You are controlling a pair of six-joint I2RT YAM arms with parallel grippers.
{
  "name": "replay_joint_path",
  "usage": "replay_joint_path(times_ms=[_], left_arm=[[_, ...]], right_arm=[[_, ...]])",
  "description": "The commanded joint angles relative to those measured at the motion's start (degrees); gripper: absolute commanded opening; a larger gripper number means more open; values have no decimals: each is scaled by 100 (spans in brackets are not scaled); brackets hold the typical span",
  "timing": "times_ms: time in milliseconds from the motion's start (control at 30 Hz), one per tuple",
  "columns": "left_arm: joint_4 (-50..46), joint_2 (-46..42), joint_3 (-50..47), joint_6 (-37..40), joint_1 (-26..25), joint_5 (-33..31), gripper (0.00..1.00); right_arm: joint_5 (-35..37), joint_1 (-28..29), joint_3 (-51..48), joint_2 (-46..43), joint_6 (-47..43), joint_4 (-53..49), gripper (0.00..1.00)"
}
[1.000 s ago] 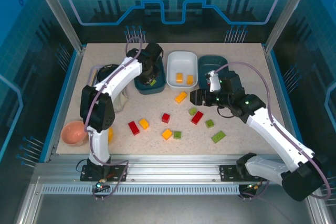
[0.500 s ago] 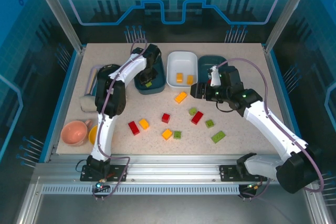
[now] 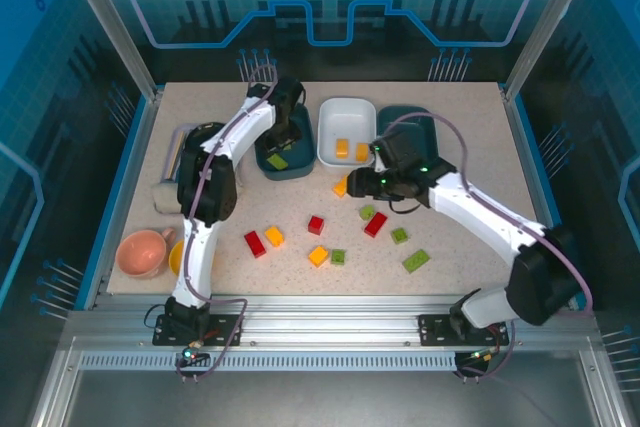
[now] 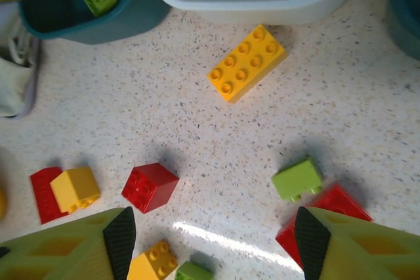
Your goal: Sort the legos into containers by color
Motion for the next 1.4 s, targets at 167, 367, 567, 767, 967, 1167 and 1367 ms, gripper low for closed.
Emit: replay_joint_path(times_ms=[167, 367, 567, 767, 967, 1167, 1367], left_arm=[[1508, -3021, -2518, 544, -290, 830, 74], [2299, -5039, -4909, 662, -307, 1141, 75], [2020, -6175, -5852, 717, -307, 1314, 75], [1851, -6825, -6134, 877, -307, 1393, 76], [1639, -6975, -6125, 1019, -299, 1425, 75], [1623, -7049, -6124, 1098, -300, 1477, 76], [1665, -7086, -6200, 1117, -306, 1535, 76]], right_arm=[[1748, 915, 1185, 1630, 1194, -344, 77], [2441, 1136, 2013, 2690, 1953, -694, 85], [2737, 1102, 2408, 3321, 2406, -991, 91], [2778, 1058, 2284, 3537, 2469, -574, 87], [2715, 941, 2302, 3824, 2353, -261, 81], [2655, 785, 2151, 3894, 2337, 18, 67], [2526, 749, 2066, 3944, 2274, 116, 48]])
